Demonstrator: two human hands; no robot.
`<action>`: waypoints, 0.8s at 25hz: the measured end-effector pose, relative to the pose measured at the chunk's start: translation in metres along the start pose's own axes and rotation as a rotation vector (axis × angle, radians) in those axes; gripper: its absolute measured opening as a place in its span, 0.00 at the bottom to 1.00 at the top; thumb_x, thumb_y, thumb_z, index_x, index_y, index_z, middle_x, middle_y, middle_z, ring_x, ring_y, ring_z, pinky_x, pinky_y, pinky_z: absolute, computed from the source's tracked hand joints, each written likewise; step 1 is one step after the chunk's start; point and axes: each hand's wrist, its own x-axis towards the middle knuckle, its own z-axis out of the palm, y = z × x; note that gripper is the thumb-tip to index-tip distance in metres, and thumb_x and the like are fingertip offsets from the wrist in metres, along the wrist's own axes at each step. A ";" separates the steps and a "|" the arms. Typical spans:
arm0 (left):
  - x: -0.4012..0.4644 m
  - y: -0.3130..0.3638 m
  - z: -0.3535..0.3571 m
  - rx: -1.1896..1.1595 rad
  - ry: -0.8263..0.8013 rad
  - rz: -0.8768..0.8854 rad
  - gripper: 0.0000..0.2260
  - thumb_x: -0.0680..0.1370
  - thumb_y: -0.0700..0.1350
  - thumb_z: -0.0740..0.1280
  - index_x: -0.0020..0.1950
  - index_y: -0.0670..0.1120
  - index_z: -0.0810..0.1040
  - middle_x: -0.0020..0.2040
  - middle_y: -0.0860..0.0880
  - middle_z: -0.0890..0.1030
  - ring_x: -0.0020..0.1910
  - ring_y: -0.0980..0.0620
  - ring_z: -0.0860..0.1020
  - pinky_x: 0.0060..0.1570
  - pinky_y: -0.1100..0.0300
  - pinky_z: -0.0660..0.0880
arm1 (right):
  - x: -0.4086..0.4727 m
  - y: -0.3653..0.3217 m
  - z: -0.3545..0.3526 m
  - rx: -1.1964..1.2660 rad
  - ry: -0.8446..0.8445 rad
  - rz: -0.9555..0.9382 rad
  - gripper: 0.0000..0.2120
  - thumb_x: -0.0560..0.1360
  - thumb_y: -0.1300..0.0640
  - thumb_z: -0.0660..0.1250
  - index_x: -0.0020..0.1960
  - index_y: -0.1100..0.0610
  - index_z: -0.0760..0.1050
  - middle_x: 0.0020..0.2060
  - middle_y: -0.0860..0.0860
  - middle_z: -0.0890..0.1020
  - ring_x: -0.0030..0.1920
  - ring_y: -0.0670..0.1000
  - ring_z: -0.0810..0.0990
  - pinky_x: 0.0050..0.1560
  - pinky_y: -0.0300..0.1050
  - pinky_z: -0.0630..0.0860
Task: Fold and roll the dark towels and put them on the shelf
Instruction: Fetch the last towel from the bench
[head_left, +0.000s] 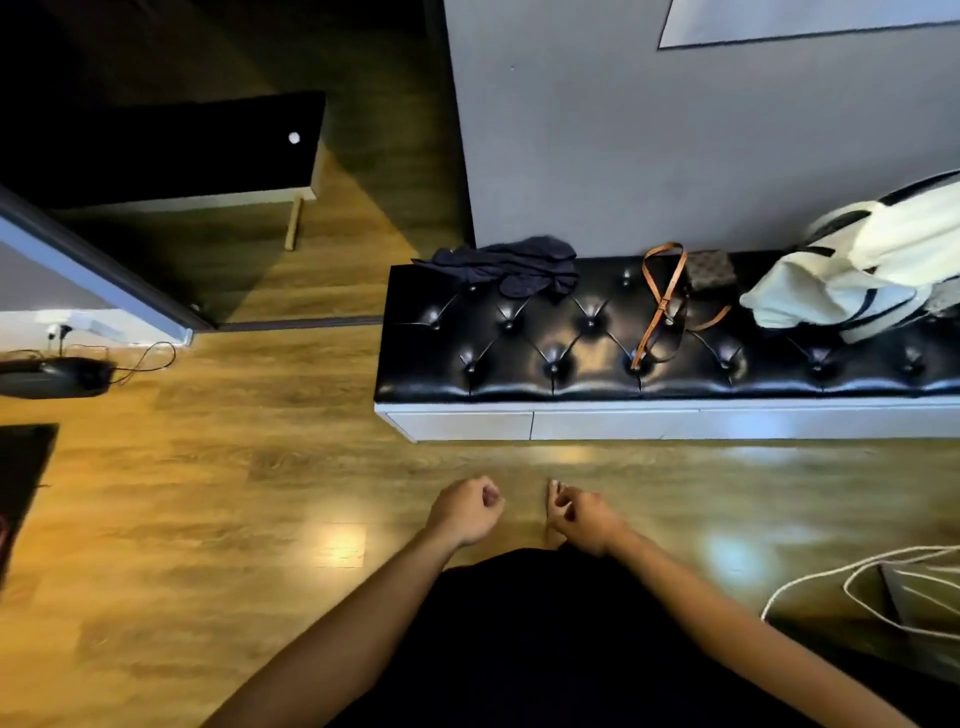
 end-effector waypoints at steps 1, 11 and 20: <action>0.016 0.015 -0.013 -0.020 0.032 -0.023 0.10 0.77 0.53 0.66 0.53 0.50 0.81 0.51 0.53 0.84 0.51 0.51 0.81 0.52 0.59 0.76 | 0.016 -0.002 -0.028 -0.017 0.021 -0.024 0.17 0.75 0.47 0.64 0.61 0.53 0.76 0.56 0.54 0.82 0.58 0.56 0.80 0.57 0.45 0.74; 0.172 0.102 -0.125 -0.140 0.159 -0.051 0.07 0.76 0.49 0.68 0.53 0.50 0.82 0.48 0.53 0.85 0.51 0.53 0.81 0.53 0.59 0.76 | 0.183 -0.041 -0.219 -0.156 0.114 -0.139 0.16 0.77 0.48 0.64 0.60 0.56 0.76 0.54 0.60 0.82 0.57 0.62 0.79 0.52 0.50 0.74; 0.417 0.093 -0.186 0.179 0.292 0.128 0.19 0.75 0.51 0.68 0.65 0.48 0.74 0.61 0.46 0.77 0.62 0.44 0.74 0.59 0.51 0.74 | 0.411 -0.066 -0.271 -0.253 0.332 -0.090 0.28 0.76 0.49 0.67 0.70 0.59 0.64 0.64 0.61 0.71 0.65 0.63 0.71 0.61 0.56 0.73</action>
